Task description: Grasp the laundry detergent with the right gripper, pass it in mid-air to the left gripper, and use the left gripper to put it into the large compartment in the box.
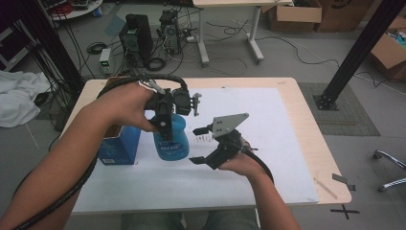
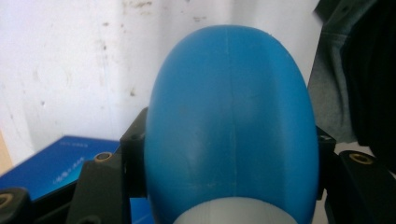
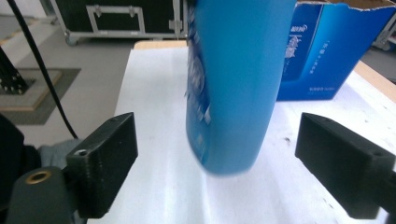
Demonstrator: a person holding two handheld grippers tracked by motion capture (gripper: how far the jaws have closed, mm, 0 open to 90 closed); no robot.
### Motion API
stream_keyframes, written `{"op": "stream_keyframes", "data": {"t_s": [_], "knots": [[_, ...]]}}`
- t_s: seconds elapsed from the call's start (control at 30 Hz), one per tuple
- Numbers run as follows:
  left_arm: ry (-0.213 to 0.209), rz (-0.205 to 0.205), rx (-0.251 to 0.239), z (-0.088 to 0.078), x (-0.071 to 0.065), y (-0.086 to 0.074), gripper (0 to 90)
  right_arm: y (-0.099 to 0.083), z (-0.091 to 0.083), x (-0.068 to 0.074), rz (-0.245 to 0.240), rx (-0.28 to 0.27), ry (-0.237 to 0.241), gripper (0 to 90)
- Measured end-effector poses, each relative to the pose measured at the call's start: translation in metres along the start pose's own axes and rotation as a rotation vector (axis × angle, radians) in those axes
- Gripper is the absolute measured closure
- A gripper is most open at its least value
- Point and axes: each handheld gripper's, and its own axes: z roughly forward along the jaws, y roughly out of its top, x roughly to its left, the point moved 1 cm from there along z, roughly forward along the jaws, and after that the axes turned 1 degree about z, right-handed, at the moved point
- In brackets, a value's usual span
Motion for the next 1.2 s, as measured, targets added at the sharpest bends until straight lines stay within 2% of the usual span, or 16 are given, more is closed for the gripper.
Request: {"op": "stream_keyframes", "data": {"t_s": [0.2, 0.43, 0.63, 0.8, 0.87, 1.03, 1.2], "knots": [[-0.022, -0.144, 0.002, -0.019, 0.016, -0.011, 38.9, 0.005, -0.014, -0.003, -0.007, 0.111, -0.001, 0.2], [-0.004, -0.397, -0.021, -0.050, 0.028, -0.029, 38.8, 0.012, -0.029, -0.008, -0.028, 0.242, 0.038, 0.0], [-0.031, -0.569, 0.019, -0.082, 0.031, -0.052, 38.8, 0.017, -0.036, -0.014, -0.045, 0.333, 0.067, 0.0], [-0.066, -0.781, 0.019, -0.106, 0.039, -0.082, 38.9, 0.020, -0.035, -0.014, -0.063, 0.405, 0.111, 0.0], [-0.069, -0.864, -0.008, -0.115, 0.041, -0.096, 38.9, 0.021, -0.036, -0.014, -0.069, 0.433, 0.120, 0.0], [-0.084, -0.986, -0.022, -0.129, 0.046, -0.127, 38.9, 0.028, -0.038, -0.010, -0.092, 0.471, 0.128, 0.0], [-0.083, -1.088, 0.006, -0.132, 0.055, -0.145, 39.0, 0.034, -0.042, -0.008, -0.106, 0.496, 0.130, 0.0]]}}
